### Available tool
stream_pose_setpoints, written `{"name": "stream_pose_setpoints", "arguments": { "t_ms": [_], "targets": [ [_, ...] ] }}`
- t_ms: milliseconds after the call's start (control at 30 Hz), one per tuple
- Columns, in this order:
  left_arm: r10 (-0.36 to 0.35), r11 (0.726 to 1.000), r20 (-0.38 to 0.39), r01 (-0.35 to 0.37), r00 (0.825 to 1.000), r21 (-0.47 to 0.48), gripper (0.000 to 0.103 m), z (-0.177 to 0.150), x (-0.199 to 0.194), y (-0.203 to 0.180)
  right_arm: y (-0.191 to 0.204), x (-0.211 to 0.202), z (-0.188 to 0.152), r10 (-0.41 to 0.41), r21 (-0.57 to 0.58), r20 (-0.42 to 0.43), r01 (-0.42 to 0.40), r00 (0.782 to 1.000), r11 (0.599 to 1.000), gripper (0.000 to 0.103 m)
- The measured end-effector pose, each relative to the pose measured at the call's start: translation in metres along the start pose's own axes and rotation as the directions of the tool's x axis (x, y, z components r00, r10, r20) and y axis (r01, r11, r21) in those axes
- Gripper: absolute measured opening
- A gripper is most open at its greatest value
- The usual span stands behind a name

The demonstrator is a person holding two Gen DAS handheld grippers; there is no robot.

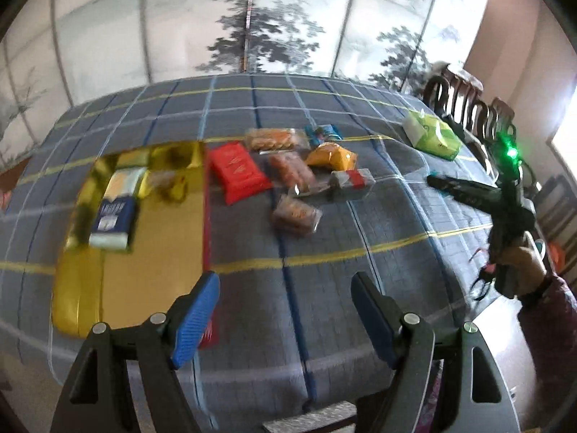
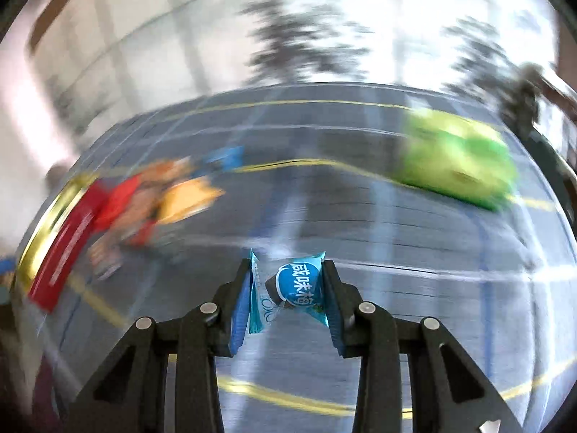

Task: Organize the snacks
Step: 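Grasp the clear cookie bag with the left gripper while the right gripper holds the candy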

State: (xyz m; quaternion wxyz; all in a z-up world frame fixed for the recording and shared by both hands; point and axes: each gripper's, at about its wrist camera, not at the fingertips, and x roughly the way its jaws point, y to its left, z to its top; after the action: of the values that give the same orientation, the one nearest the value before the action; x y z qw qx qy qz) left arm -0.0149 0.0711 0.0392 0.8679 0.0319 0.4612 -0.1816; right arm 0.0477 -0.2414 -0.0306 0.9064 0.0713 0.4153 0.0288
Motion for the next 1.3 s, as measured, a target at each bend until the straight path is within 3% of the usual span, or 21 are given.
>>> {"name": "stream_pose_setpoints", "arguments": {
  "t_ms": [133,267,500,633,900,1000,1133,1300],
  "targets": [
    [-0.045,0.999,-0.055,0.045,0.997,0.01,0.077,0.019,0.029,-0.006,-0.034,0.006,-0.005,-0.061,0.11,0.011,0.059,0.998,0.992,0.034],
    [-0.092,0.992,-0.111,0.101,0.99,0.078,0.077,0.033,0.059,-0.015,-0.042,0.016,-0.013,-0.054,0.158,0.014,0.051,0.998,0.986,0.034],
    [-0.022,0.971,-0.169,0.061,0.985,0.23,0.077,0.048,0.106,-0.027,-0.042,0.022,-0.016,-0.017,0.167,0.022,0.013,1.0,0.986,0.035],
    [-0.026,0.982,-0.232,0.068,0.972,0.174,0.077,0.058,0.133,-0.011,-0.043,0.022,-0.017,0.009,0.174,0.031,-0.015,0.999,0.985,0.035],
    [-0.063,0.983,-0.279,0.107,0.958,0.147,0.075,0.063,0.156,-0.013,-0.043,0.02,-0.019,0.026,0.179,0.038,-0.032,0.999,0.983,0.036],
    [-0.014,0.984,-0.24,0.055,0.971,0.167,0.05,0.062,0.154,-0.014,-0.043,0.021,-0.019,0.023,0.181,0.032,-0.028,0.999,0.983,0.036],
    [-0.001,0.993,-0.243,0.029,0.97,0.112,0.047,0.057,0.147,-0.013,-0.04,0.025,-0.018,0.008,0.171,0.015,-0.01,1.0,0.985,0.036],
    [-0.007,0.999,-0.168,0.014,0.986,0.04,0.046,0.04,0.103,-0.018,-0.038,0.025,-0.018,-0.004,0.166,0.011,0.002,1.0,0.986,0.036]
  ]
}}
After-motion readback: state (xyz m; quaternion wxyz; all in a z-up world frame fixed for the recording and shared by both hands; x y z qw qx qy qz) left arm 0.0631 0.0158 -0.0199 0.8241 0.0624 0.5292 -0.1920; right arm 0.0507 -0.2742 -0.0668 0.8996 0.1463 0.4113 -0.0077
